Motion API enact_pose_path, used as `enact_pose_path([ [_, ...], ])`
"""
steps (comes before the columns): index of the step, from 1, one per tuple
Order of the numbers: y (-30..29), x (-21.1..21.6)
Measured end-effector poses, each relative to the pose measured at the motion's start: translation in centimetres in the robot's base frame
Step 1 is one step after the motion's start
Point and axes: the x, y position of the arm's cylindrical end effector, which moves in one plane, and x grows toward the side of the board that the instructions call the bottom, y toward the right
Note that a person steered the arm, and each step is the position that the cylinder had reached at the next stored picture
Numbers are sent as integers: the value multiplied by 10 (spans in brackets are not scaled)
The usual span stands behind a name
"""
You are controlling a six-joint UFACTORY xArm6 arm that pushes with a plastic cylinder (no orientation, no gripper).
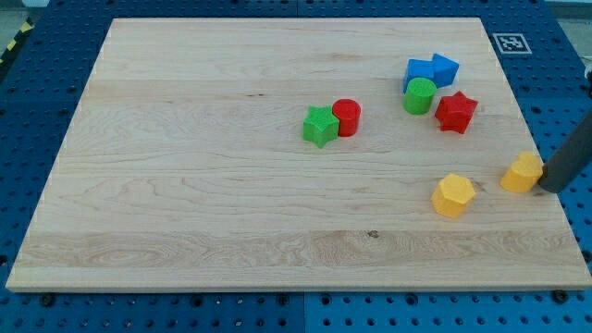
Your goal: Place the heart at the bottom right of the red star
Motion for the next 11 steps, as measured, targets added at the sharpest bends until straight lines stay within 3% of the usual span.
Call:
enact_pose_path([
  [1,-3,27],
  [2,-23,27],
  [3,-25,-5],
  [7,-45,-21],
  [8,-44,-24],
  [9,1,-3],
  [11,5,-21],
])
